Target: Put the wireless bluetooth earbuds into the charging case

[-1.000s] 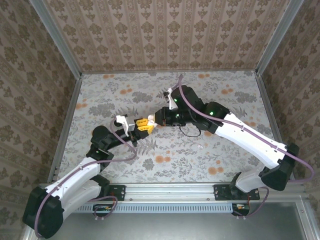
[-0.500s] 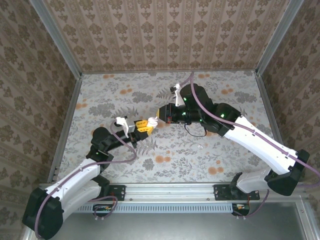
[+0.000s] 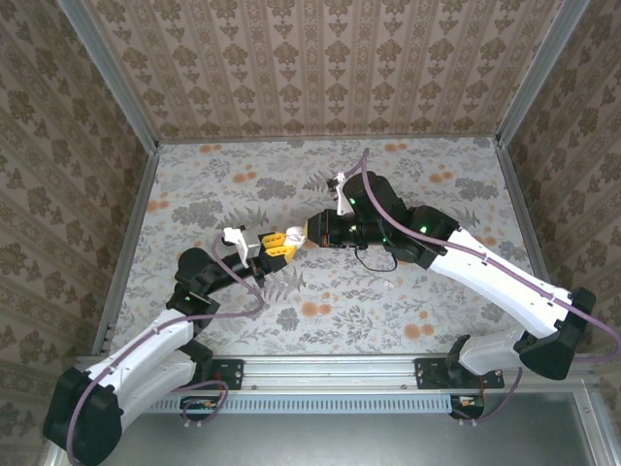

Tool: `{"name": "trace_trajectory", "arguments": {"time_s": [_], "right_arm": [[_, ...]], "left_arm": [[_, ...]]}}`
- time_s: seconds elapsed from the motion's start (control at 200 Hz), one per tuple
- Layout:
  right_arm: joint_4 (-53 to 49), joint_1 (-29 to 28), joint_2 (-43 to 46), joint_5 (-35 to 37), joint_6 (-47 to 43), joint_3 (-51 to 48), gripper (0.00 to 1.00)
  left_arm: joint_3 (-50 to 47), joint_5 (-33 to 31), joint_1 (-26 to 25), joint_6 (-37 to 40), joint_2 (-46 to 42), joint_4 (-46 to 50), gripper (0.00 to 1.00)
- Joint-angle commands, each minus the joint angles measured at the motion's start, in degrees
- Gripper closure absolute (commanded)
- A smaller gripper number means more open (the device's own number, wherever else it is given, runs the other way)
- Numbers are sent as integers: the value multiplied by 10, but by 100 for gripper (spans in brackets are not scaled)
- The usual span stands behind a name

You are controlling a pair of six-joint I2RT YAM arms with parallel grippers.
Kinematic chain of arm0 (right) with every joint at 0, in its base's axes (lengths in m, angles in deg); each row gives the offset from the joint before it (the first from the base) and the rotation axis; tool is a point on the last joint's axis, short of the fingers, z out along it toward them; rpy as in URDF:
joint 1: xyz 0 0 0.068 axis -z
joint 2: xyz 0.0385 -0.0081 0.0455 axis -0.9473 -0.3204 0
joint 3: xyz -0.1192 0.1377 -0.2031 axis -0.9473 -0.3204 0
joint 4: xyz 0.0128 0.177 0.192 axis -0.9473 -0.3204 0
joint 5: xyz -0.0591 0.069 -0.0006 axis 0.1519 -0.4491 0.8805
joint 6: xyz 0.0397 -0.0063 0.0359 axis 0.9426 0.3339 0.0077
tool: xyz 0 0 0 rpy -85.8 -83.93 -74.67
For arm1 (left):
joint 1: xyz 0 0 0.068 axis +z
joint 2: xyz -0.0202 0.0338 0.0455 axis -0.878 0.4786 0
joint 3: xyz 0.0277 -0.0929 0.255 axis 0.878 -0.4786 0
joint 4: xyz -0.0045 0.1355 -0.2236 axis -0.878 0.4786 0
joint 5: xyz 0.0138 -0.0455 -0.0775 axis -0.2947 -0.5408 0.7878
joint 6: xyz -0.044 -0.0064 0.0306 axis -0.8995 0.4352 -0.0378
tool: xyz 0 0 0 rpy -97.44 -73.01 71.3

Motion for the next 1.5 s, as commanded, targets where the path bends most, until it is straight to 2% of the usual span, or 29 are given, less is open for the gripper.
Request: {"name": "trace_trajectory", "arguments": {"time_s": [0.0,0.655,1.16,1.495], "right_arm": [[15,-3,0,19,7,-4,90],[23,-1,-25,11,1,18,90],[-4,15,-63,-65,19,16,89],[13,39,-77,-108,32,10,89]], "left_arm": [[-1,0,0,-2,-14,-29,100],[6,2,-2,-10,-19,-36,100],[14,7,-2,-12,-8,-42,100],[12,2,-3,-22,-9,-60,100]]}}
